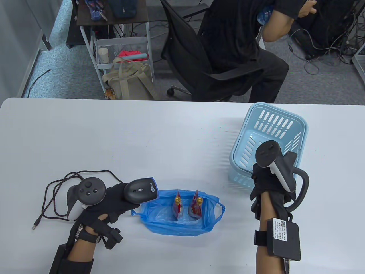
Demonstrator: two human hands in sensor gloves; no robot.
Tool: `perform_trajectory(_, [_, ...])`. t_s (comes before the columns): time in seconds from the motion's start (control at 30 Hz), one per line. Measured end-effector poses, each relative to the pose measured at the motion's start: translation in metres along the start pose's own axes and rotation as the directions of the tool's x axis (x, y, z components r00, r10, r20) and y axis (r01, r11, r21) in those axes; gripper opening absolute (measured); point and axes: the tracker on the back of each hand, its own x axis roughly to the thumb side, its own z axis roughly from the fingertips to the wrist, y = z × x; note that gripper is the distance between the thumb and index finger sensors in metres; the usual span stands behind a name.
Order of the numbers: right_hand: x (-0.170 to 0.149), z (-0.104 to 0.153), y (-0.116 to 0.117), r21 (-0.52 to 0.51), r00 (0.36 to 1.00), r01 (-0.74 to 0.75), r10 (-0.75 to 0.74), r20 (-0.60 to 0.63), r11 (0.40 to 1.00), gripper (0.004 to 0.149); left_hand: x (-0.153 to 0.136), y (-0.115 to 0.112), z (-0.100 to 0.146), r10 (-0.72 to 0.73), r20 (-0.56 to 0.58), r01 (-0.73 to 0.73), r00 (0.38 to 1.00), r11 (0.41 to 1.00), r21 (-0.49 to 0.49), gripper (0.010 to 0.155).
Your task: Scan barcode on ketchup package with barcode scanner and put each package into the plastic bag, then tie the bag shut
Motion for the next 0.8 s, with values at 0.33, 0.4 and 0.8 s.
perform_trajectory(0.33, [-0.005, -0.021, 0.011, 0.034, 0.995, -0.041, 0.044, -0.089, 0.999, 0.059, 0.0, 0.0, -0.002, -0.009, -0.015, 0.009, 1.0, 1.0, -0.003, 0.051])
perform_trajectory(0.4, [-0.005, -0.023, 0.011, 0.028, 0.994, -0.058, 0.06, -0.095, 0.998, 0.059, -0.001, 0.0, -0.002, -0.009, -0.017, 0.009, 1.0, 1.0, -0.002, 0.051])
perform_trajectory(0.8, [-0.01, -0.038, 0.018, 0.039, 0.987, -0.047, 0.052, -0.15, 0.998, 0.058, -0.001, 0.001, -0.001, -0.021, -0.023, 0.021, 1.0, 1.0, 0.002, 0.051])
